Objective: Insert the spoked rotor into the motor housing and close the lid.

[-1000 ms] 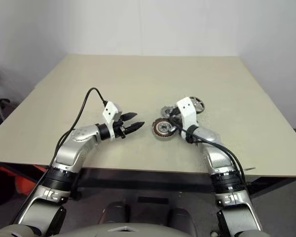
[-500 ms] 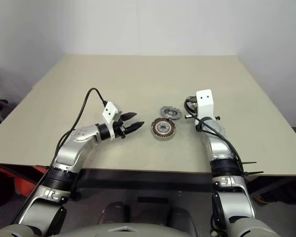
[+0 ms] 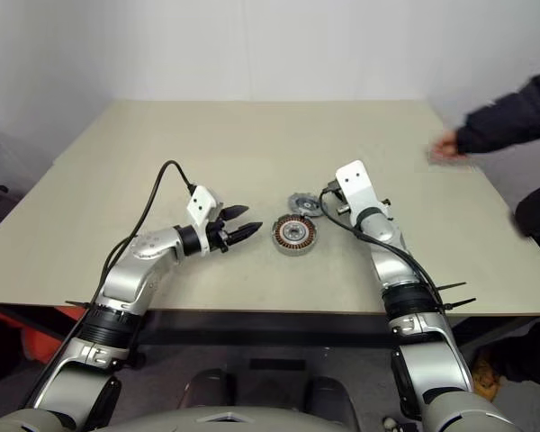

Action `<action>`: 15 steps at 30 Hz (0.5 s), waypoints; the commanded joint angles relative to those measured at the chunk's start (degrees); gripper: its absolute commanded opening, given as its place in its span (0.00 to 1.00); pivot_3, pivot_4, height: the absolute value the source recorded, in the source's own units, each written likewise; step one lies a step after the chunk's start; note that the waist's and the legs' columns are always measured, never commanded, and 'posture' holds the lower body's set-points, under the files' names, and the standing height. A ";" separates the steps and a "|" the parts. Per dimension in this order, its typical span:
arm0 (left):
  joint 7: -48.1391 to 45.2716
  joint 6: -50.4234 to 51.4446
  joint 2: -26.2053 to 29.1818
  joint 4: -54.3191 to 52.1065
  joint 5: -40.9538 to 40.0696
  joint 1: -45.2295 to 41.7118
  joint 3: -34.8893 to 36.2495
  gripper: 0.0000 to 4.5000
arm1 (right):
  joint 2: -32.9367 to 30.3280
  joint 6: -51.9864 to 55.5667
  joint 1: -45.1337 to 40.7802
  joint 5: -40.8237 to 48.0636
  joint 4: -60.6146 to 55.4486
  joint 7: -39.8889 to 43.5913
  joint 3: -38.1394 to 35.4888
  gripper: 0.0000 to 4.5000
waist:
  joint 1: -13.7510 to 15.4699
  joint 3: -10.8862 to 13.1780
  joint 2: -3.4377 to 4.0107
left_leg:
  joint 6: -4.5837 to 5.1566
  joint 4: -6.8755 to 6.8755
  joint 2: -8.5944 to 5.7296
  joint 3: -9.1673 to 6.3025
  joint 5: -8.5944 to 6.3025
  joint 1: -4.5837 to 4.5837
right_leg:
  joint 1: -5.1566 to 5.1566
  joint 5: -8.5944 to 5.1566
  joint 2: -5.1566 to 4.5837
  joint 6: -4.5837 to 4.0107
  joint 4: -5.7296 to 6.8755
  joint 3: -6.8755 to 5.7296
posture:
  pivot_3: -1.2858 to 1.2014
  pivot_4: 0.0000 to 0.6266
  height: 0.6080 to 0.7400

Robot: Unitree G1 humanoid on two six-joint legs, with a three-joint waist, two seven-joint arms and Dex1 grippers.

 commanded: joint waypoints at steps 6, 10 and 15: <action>0.31 -1.41 0.33 -0.92 -0.06 -0.71 0.75 0.65 | -0.07 -1.18 -1.97 -0.68 -0.08 2.46 0.69 0.35 | 0.00 0.00 0.00 | 0.01 0.00 0.00 0.00 0.00 0.00 | 0.00 0.01 0.00 -0.01 0.00 0.00 | 0.52 0.00 1.00; 0.46 -1.55 0.31 -0.85 -0.03 -0.70 0.81 0.65 | 0.18 -2.29 -2.64 -1.30 2.46 2.23 1.06 0.35 | 0.00 0.00 0.00 | 0.01 0.00 0.01 0.00 0.00 0.00 | 0.00 0.01 0.00 -0.02 0.00 0.00 | 0.52 0.00 1.00; 0.61 -1.60 0.37 -0.91 0.01 -0.63 0.83 0.65 | 0.48 -3.34 -3.60 -1.31 4.65 1.96 0.83 0.35 | -0.01 0.00 0.00 | 0.01 0.01 0.01 0.00 0.00 0.00 | 0.00 0.01 0.00 -0.02 0.01 0.00 | 0.52 0.00 1.00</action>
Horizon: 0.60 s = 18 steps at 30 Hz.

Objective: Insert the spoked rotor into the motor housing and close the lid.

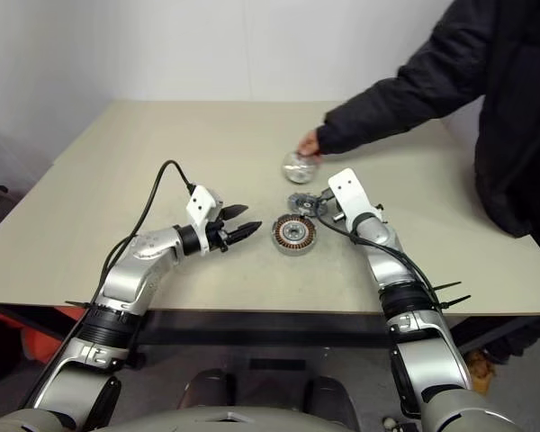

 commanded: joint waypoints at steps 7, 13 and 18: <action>0.28 -1.17 0.41 -1.06 -0.20 -0.57 0.70 0.65 | 0.15 -1.59 -2.47 0.15 -0.95 -0.32 -0.84 0.35 | 0.01 0.00 0.00 | 0.01 0.00 0.00 0.00 0.00 -0.02 | -0.01 0.02 0.00 -0.03 0.01 0.00 | 0.52 0.00 1.00; 0.03 -1.37 0.69 -0.49 -0.30 -0.93 1.00 0.65 | 2.50 5.65 -2.44 7.94 -4.00 1.07 -7.29 0.43 | -0.01 0.00 0.00 | 0.01 0.00 0.01 0.00 0.00 0.00 | -0.01 0.02 0.01 -0.03 0.01 0.00 | 0.52 0.00 1.00; -0.01 -1.24 1.36 0.11 -0.64 -1.18 1.76 0.65 | 4.06 9.80 -2.34 13.95 -7.07 -0.24 -13.56 0.77 | 0.02 0.00 0.00 | 0.01 0.00 0.01 0.00 0.00 -0.01 | -0.01 0.02 0.00 -0.04 0.01 0.00 | 0.52 0.00 1.00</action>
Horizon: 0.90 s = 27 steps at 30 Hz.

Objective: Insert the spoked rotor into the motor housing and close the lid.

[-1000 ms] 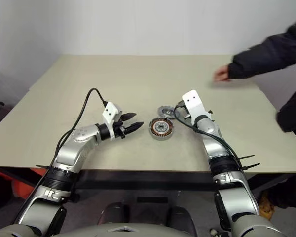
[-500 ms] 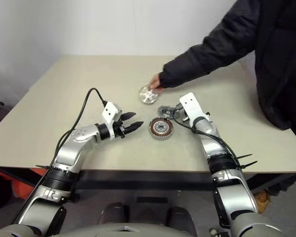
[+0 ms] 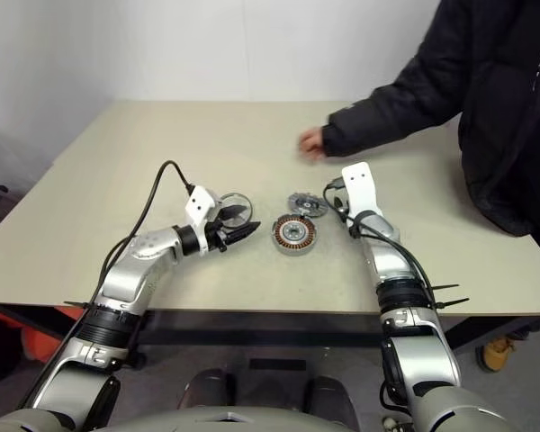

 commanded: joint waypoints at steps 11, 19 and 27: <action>0.06 -0.04 1.64 1.92 -2.77 -2.04 5.46 0.65 | -5.78 15.29 7.99 20.85 -24.60 17.70 -8.51 0.77 | 0.36 0.00 0.01 | 0.06 0.00 -0.01 0.00 -0.04 -0.02 | 0.04 0.00 -0.02 0.00 -0.04 0.00 | 0.52 0.00 1.00; 0.18 2.62 1.84 5.75 -4.78 -4.14 7.45 0.65 | -12.23 17.72 13.06 24.07 -30.39 27.29 -6.21 0.77 | 0.35 -0.01 0.01 | 0.02 0.01 0.01 0.00 -0.01 0.08 | 0.06 -0.22 0.00 0.38 -0.03 -0.01 | 0.52 0.00 1.00; 0.05 2.74 2.85 9.29 -4.68 -5.43 8.28 0.65 | -15.91 13.90 18.30 20.81 -35.09 34.47 3.03 0.77 | 0.50 0.00 0.01 | 0.06 0.00 0.00 -0.01 -0.03 0.03 | 0.08 -0.23 -0.02 0.38 -0.08 -0.02 | 0.52 0.00 1.00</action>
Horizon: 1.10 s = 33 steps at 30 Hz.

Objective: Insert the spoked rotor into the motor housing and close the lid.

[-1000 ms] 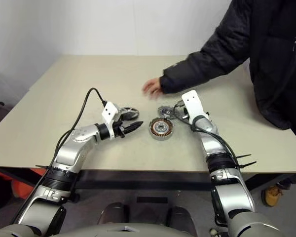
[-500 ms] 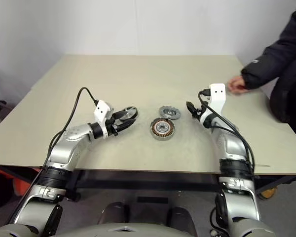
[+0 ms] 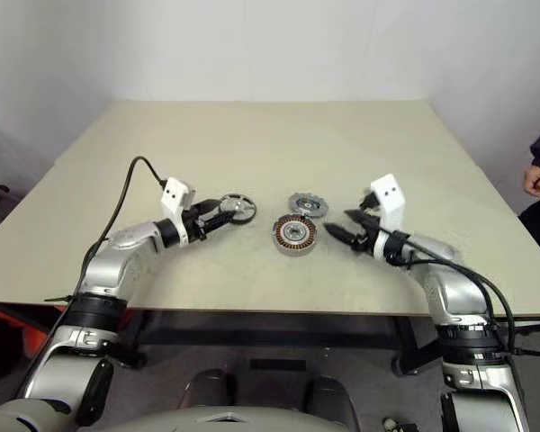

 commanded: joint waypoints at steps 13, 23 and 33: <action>8.41 8.61 -1.92 3.80 -5.27 -2.49 8.80 0.65 | 0.87 -3.84 -3.42 -3.39 0.96 -2.04 1.95 0.77 | 0.05 0.00 0.00 | 0.00 0.02 0.01 -0.01 0.00 -0.02 | 0.00 0.10 0.00 -0.18 0.01 -0.01 | 0.52 0.00 1.00; 12.09 13.46 -7.29 10.69 -9.13 -7.82 12.68 0.65 | 1.09 -4.16 -3.81 -3.81 0.86 -2.66 1.53 0.77 | 0.33 0.01 -0.01 | 0.00 0.05 0.00 -0.02 0.00 -0.03 | 0.02 0.00 -0.01 0.00 -0.01 -0.03 | 0.52 0.00 1.00; 16.38 16.09 -9.94 20.97 -12.82 -12.92 18.70 0.65 | 0.90 -4.35 -4.71 -4.00 1.56 -4.34 0.59 0.77 | 0.37 0.01 -0.02 | 0.03 0.05 -0.02 -0.02 -0.01 -0.07 | 0.01 0.04 0.00 -0.06 -0.02 -0.05 | 0.52 0.00 1.00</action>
